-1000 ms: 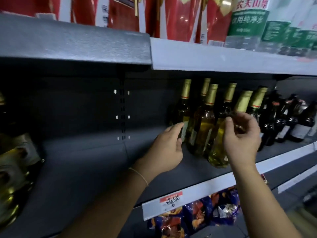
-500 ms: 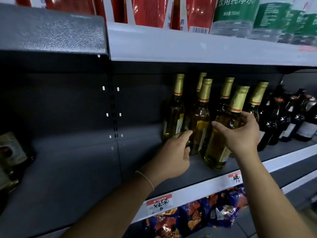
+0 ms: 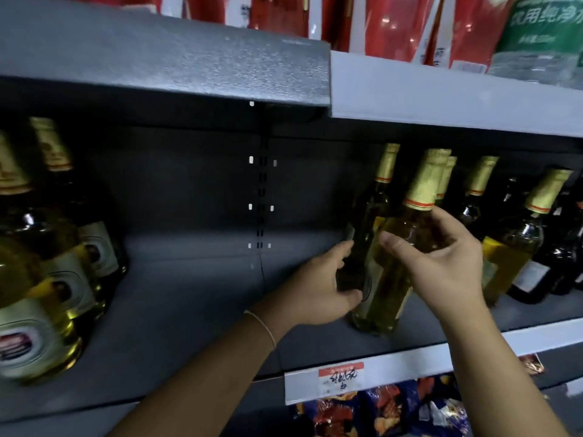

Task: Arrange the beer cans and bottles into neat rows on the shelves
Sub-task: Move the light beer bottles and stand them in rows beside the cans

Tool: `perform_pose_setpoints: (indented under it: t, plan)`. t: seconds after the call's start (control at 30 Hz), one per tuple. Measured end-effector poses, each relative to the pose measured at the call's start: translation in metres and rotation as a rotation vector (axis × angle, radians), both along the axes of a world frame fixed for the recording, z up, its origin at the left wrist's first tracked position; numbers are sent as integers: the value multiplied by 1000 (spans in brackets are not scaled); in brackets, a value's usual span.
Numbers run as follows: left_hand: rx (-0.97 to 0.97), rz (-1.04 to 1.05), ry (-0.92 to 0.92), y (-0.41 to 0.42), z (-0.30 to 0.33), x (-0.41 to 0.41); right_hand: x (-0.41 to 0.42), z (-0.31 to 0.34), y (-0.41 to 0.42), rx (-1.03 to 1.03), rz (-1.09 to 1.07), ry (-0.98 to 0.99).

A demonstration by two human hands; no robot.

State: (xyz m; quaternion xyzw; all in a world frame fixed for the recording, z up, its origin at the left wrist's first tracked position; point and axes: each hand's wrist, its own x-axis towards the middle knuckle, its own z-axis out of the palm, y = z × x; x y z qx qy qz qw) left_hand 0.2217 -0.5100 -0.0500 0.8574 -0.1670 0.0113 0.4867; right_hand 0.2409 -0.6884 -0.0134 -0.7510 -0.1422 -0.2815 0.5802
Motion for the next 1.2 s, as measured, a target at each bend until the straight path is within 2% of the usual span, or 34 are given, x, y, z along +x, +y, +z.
perform_pose_setpoints:
  t: [0.13, 0.27, 0.6, 0.83, 1.0, 1.2]
  plan:
    - [-71, -43, 117, 48, -2, -11, -9, 10, 50, 41, 240, 20]
    - [-231, -25, 132, 100, -6, -29, -13, 12, 105, 87, 465, 51]
    - [-313, 335, 161, 194, -38, -73, -20, -4, 220, 151, 813, 102]
    - [-422, 491, 38, 208, -51, -85, -19, -7, 249, 54, 930, 147]
    - [-494, 630, -42, 207, -56, -77, -16, -6, 263, -14, 910, 204]
    - [-522, 787, -113, 207, -59, -58, -2, -13, 275, -128, 873, 136]
